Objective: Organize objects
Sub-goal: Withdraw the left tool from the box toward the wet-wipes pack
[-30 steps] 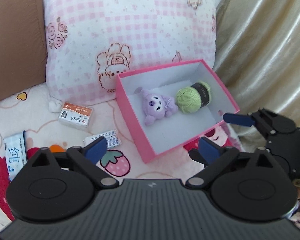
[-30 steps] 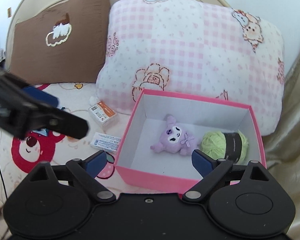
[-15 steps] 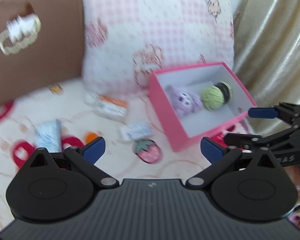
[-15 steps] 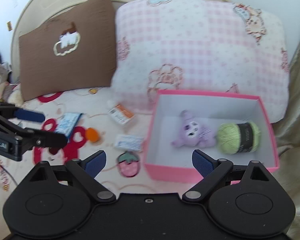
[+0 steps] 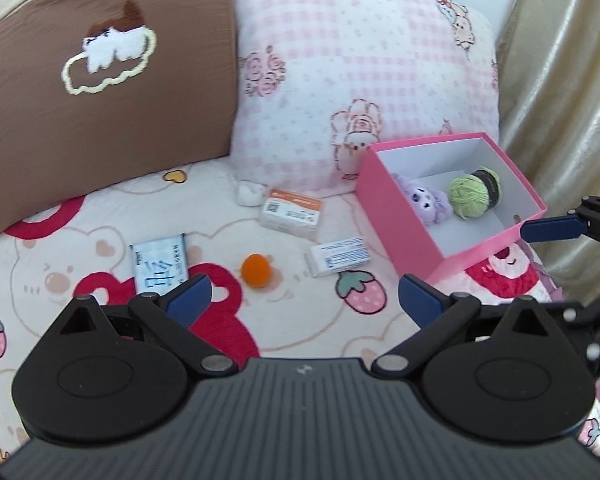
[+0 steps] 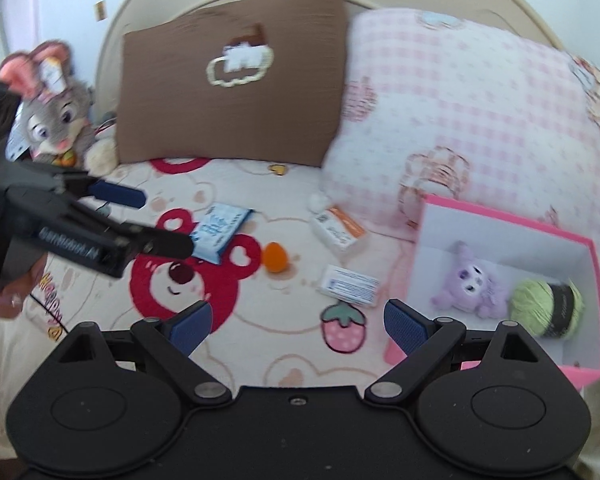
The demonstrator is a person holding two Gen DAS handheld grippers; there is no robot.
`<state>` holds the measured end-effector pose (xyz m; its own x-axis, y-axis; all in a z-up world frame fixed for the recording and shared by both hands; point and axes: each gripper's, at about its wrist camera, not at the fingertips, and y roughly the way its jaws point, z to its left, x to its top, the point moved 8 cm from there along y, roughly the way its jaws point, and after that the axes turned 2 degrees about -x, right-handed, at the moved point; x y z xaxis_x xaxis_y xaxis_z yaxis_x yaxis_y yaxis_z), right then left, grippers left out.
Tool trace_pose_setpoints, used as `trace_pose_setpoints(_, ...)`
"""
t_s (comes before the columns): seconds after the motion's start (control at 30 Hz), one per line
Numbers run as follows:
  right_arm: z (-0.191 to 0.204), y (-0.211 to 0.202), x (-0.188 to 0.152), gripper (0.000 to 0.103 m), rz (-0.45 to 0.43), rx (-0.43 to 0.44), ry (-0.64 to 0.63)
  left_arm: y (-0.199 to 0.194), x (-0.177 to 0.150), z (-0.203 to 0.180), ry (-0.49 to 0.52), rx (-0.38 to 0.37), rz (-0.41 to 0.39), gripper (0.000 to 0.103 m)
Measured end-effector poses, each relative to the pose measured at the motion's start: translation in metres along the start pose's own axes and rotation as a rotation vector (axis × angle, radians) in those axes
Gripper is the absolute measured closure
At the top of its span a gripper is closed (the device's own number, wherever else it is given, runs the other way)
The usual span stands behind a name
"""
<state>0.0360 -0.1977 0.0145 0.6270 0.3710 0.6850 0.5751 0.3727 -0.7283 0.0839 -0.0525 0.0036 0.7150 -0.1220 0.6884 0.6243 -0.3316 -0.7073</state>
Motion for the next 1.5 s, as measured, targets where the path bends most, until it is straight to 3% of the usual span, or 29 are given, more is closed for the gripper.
trace_pose_setpoints(0.17,0.027,0.011,0.005,0.008,-0.036,-0.003,-0.09,0.005,-0.009,0.015,0.008,0.017,0.062,0.004)
trace_pose_setpoints(0.33,0.055,0.018,0.004,0.008,-0.05,0.089,-0.121,0.009,-0.012,0.028,-0.007,-0.059,0.106,0.004)
trace_pose_setpoints(0.43,0.072,0.024,0.004,0.008,-0.037,0.091,-0.173,0.01,-0.011,0.039,-0.023,-0.071,0.097,0.004)
trace_pose_setpoints(0.63,0.088,0.046,0.015,0.008,-0.003,0.118,-0.182,0.02,-0.014,0.066,-0.113,-0.085,0.09,0.004)
trace_pose_setpoints(0.73,0.091,0.061,0.018,0.008,0.03,0.086,-0.188,0.026,-0.016,0.08,-0.211,-0.132,0.099,0.004)
trace_pose_setpoints(0.83,0.096,0.072,0.016,0.008,0.068,0.075,-0.189,0.029,-0.016,0.089,-0.225,-0.166,0.089,0.004)
trace_pose_setpoints(0.93,0.099,0.08,0.014,0.009,0.082,0.072,-0.187,0.031,-0.018,0.1,-0.218,-0.145,0.07,0.004)
trace_pose_setpoints(1.07,0.097,0.092,0.012,0.017,0.076,0.056,-0.144,0.038,-0.025,0.12,-0.258,-0.15,0.075,0.004)
trace_pose_setpoints(1.33,0.115,0.114,0.016,0.019,0.068,0.115,-0.135,0.049,-0.035,0.144,-0.292,-0.11,0.053,0.007)
trace_pose_setpoints(1.5,0.142,0.129,0.018,0.019,0.005,0.158,-0.139,0.052,-0.041,0.149,-0.292,-0.107,0.047,0.007)
